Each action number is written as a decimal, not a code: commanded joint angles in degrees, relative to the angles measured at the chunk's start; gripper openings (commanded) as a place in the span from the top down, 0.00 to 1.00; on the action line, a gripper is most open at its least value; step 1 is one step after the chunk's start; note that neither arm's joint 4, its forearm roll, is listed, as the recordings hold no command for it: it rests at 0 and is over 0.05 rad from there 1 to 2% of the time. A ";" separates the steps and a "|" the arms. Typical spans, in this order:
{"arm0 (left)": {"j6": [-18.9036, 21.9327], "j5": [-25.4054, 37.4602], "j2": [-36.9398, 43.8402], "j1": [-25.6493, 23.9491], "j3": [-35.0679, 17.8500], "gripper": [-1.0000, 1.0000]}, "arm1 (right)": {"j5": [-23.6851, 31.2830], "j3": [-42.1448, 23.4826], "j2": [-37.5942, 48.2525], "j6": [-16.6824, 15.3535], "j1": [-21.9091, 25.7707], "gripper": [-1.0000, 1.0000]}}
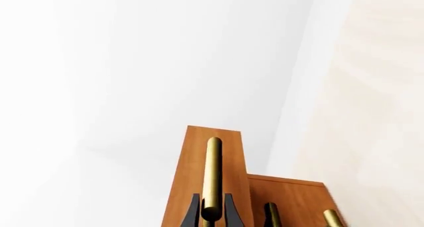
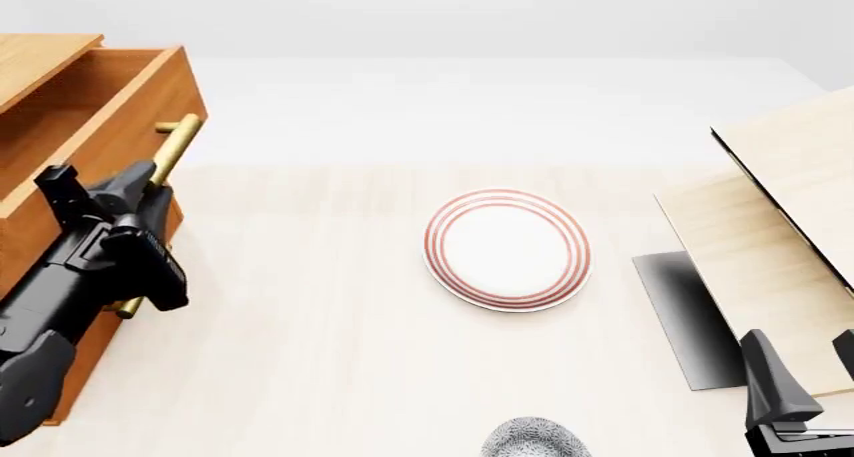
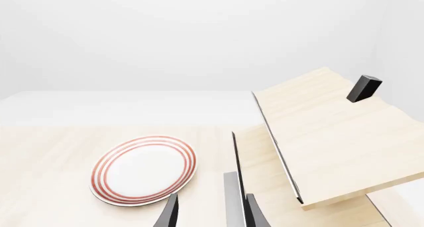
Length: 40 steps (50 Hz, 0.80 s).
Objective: Open the top drawer of the cabinet and put the bowl in it.
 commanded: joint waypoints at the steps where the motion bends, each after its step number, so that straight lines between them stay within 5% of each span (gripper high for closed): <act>1: 0.81 0.51 -3.55 -2.55 2.82 1.00 | 0.00 0.03 -0.06 -0.03 0.02 0.00; 8: 0.61 1.50 -3.82 -4.33 1.92 1.00 | 0.00 0.03 -0.05 -0.06 0.01 0.00; 9: 0.58 1.65 -3.79 -4.47 1.98 0.00 | 0.00 0.03 -0.06 -0.03 0.00 0.00; 40: 2.96 3.27 -12.61 -11.80 6.39 0.00 | 0.00 0.03 -0.09 -0.07 0.01 0.00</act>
